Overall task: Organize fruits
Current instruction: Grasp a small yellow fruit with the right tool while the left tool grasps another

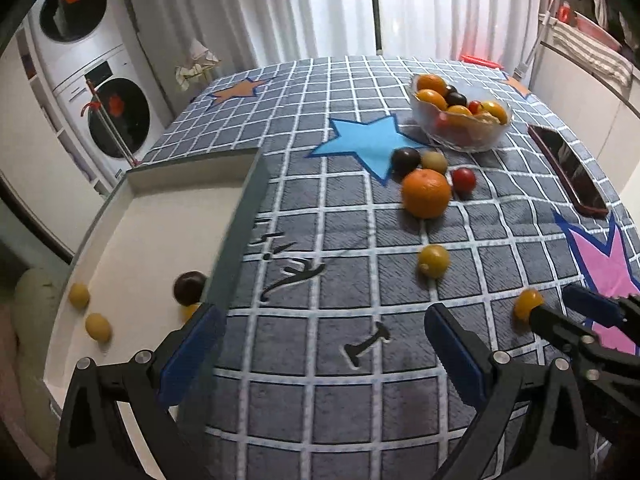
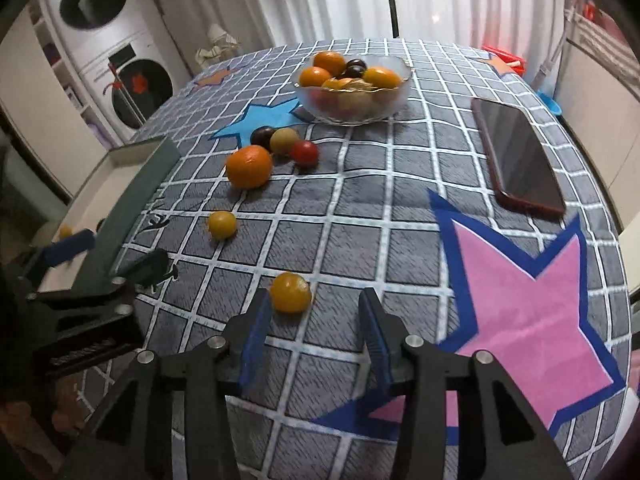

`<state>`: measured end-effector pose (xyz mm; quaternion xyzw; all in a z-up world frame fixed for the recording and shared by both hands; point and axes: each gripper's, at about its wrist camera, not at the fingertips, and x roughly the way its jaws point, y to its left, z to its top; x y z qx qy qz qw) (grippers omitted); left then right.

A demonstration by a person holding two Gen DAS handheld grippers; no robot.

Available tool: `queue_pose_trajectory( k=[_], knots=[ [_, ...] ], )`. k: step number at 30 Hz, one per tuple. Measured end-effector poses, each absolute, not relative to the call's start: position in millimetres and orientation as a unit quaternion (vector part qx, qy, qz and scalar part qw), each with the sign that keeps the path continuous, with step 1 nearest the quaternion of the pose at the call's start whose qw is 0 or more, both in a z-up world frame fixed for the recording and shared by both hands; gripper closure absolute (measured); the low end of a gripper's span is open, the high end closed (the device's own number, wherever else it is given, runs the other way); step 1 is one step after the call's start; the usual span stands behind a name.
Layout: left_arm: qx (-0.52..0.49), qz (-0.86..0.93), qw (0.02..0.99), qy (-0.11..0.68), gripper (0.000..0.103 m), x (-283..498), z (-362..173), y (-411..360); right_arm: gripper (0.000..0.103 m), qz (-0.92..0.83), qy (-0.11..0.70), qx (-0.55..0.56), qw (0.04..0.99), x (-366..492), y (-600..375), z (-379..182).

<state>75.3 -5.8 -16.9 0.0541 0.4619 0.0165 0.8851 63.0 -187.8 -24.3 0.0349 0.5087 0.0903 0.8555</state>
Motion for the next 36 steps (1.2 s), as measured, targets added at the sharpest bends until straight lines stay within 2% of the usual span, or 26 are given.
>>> queue_pose_trajectory(
  k=[5,8,9,11,20,23,24,27,29,31,36],
  knots=[
    [0.056,0.011,0.886,0.460,0.001,79,-14,-5,0.056,0.096,0.509,0.004,0.855,70,-170,-32],
    [0.064,0.008,0.886,0.459,0.001,82,-16,-9,0.069,0.100,0.505,-0.015,0.857,65,-164,-32],
    [0.065,0.007,0.885,0.461,0.001,83,-18,-11,0.077,0.103,0.504,-0.014,0.857,65,-165,-32],
    [0.064,0.006,0.883,0.464,0.001,85,-20,-13,0.082,0.115,0.504,0.001,0.856,64,-168,-32],
    [0.069,-0.024,0.883,0.463,0.001,98,-26,-37,0.082,0.107,0.498,0.040,0.859,58,-193,-27],
    [0.080,-0.032,0.880,0.467,0.020,104,-31,-48,0.082,0.100,0.498,0.042,0.860,55,-201,-26],
    [0.083,-0.036,0.876,0.474,0.023,106,-35,-51,0.082,0.098,0.498,0.042,0.860,55,-204,-25],
    [0.078,-0.036,0.875,0.477,0.023,110,-41,-54,0.082,0.100,0.500,0.042,0.859,54,-208,-25],
    [0.074,-0.035,0.874,0.479,0.023,112,-41,-54,0.076,0.099,0.499,0.039,0.860,54,-209,-25],
    [0.072,-0.034,0.874,0.479,0.023,114,-41,-54,0.061,0.096,0.500,0.036,0.860,56,-207,-26],
    [0.068,-0.034,0.877,0.474,0.023,114,-42,-55,0.061,0.096,0.498,0.027,0.861,63,-201,-30]
  ],
)
